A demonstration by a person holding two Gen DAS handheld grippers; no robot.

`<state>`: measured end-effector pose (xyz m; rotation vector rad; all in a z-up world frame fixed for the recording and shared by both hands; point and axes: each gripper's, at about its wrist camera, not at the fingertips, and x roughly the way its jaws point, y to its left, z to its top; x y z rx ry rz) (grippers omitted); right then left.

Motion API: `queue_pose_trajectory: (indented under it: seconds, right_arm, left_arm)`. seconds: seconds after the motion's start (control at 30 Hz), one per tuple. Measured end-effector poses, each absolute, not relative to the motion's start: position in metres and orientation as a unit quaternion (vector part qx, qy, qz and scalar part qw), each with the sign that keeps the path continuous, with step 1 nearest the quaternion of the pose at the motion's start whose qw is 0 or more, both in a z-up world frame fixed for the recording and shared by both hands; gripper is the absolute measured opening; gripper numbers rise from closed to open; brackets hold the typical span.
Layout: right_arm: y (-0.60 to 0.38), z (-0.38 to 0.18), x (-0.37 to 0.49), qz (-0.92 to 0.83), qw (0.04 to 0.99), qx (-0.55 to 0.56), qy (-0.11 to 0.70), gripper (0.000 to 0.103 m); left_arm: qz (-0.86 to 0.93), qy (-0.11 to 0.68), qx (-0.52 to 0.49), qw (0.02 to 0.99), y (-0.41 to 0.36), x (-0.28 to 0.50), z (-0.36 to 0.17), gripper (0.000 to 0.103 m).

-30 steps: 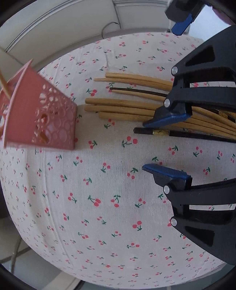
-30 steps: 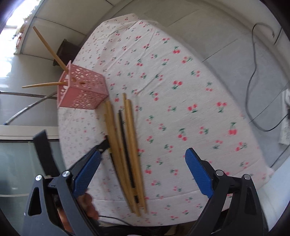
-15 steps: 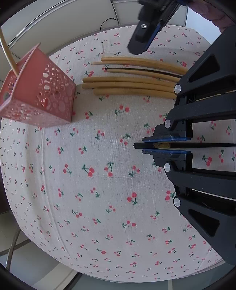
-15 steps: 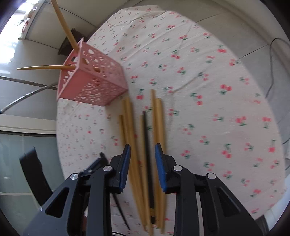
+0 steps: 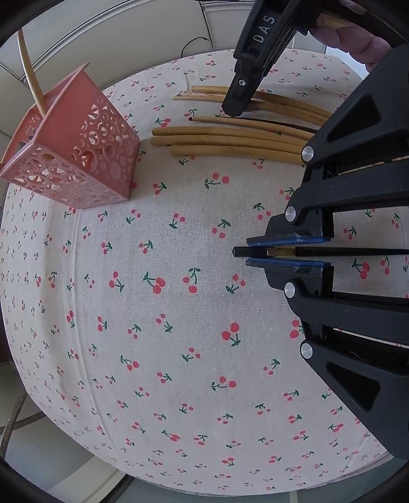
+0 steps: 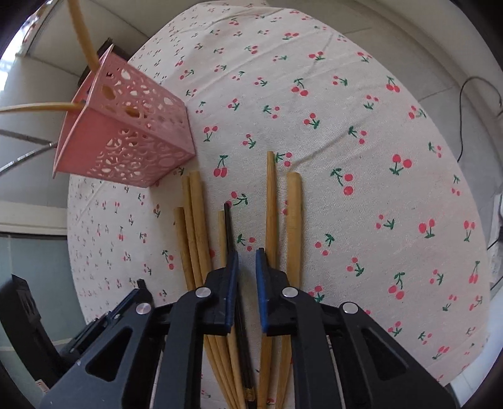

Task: Organize utensils
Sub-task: 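Close the left tool on a black-tipped chopstick while the right tool grasps another, then lift the left tool's chopstick over the pink holder while the right tool carries its chopstick there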

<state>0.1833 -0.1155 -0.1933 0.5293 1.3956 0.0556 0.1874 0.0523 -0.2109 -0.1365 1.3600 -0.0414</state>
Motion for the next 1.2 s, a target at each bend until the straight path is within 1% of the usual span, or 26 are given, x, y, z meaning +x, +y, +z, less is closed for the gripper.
queue_pose_trajectory:
  seconds: [0.1,0.17,0.23,0.27,0.3,0.47,0.57,0.83,0.93,1.13,1.17,1.2]
  right_arm:
    - [-0.115,-0.192,0.184,0.021,0.736,0.236,0.635,0.01]
    - [-0.112,-0.191,0.187,0.017,0.737,0.227,0.636,0.01]
    - [-0.11,-0.191,0.189,0.014,0.733,0.233,0.638,0.011]
    - [-0.111,-0.191,0.188,0.013,0.73,0.24,0.639,0.014]
    - [-0.108,-0.19,0.189,0.014,0.73,0.245,0.638,0.015]
    - [-0.107,-0.182,0.186,0.015,0.744,0.223,0.629,0.015]
    - [-0.103,-0.19,0.188,0.012,0.74,0.212,0.638,0.015]
    - [-0.098,-0.186,0.19,0.016,0.743,0.212,0.635,0.015]
    - [-0.092,-0.186,0.192,0.013,0.746,0.19,0.638,0.015]
    - [-0.071,-0.187,0.198,0.01,0.76,0.144,0.634,0.013]
    - [-0.068,-0.187,0.199,0.01,0.762,0.138,0.632,0.01]
    - [-0.066,-0.187,0.199,0.009,0.766,0.129,0.629,0.005]
  left_arm:
    - [-0.021,0.628,-0.064,0.775,0.057,0.188,-0.216,0.008]
    - [-0.021,0.627,-0.061,0.776,0.063,0.187,-0.208,0.008]
    - [-0.022,0.626,-0.06,0.777,0.063,0.177,-0.201,0.008]
    - [-0.022,0.627,-0.061,0.777,0.062,0.177,-0.202,0.008]
    - [-0.023,0.627,-0.063,0.776,0.062,0.178,-0.202,0.008]
    - [-0.023,0.627,-0.065,0.776,0.061,0.181,-0.202,0.008]
    - [-0.025,0.627,-0.065,0.776,0.06,0.18,-0.202,0.008]
    - [-0.03,0.627,-0.067,0.775,0.063,0.179,-0.202,0.008]
    - [-0.031,0.627,-0.07,0.775,0.064,0.179,-0.202,0.008]
    - [-0.031,0.628,-0.07,0.775,0.065,0.179,-0.201,0.008]
    - [-0.032,0.628,-0.07,0.774,0.065,0.179,-0.201,0.01]
    - [-0.035,0.628,-0.07,0.774,0.064,0.178,-0.2,0.012]
